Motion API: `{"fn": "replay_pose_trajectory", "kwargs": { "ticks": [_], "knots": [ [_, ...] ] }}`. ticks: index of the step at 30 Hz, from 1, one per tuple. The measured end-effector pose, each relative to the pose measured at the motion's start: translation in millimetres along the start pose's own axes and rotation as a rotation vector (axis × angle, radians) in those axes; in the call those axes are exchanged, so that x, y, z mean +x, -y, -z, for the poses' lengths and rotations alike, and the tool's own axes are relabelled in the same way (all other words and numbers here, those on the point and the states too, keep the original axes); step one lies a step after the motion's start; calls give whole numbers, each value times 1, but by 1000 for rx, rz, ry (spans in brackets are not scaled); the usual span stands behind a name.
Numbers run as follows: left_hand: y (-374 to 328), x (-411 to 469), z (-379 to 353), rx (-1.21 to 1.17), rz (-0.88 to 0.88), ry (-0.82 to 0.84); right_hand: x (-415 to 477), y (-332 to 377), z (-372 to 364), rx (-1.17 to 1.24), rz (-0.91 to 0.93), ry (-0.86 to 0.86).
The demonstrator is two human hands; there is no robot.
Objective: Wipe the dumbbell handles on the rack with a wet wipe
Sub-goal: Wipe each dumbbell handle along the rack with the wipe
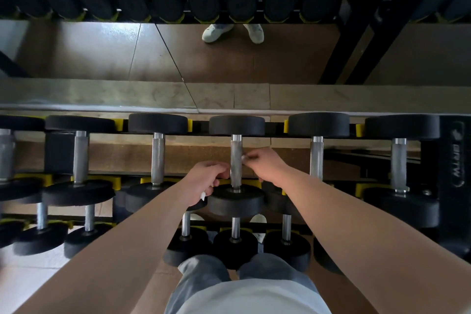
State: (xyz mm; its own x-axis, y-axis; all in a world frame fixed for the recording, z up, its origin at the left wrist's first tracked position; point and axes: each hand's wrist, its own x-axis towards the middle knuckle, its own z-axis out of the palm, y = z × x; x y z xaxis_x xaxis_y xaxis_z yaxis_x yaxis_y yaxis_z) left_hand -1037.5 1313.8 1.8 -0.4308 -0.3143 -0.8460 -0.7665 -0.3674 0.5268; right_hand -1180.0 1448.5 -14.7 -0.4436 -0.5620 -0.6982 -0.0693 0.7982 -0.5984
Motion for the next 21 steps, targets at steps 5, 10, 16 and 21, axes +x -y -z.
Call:
{"fn": "replay_pose_trajectory", "kwargs": {
  "ticks": [5,10,16,21],
  "knots": [
    [-1,-16,-12,-19,-48,16,-24,-8,12,-358,108,310],
    [-5,-37,-23,74,-120,22,-48,-6,8,45,139,145],
    [-5,-56,-36,213,-232,-14,-81,-15,0,366,107,24],
    [1,-74,-44,306,-297,86,-114,-28,-6,443,89,-83]
  ]
}}
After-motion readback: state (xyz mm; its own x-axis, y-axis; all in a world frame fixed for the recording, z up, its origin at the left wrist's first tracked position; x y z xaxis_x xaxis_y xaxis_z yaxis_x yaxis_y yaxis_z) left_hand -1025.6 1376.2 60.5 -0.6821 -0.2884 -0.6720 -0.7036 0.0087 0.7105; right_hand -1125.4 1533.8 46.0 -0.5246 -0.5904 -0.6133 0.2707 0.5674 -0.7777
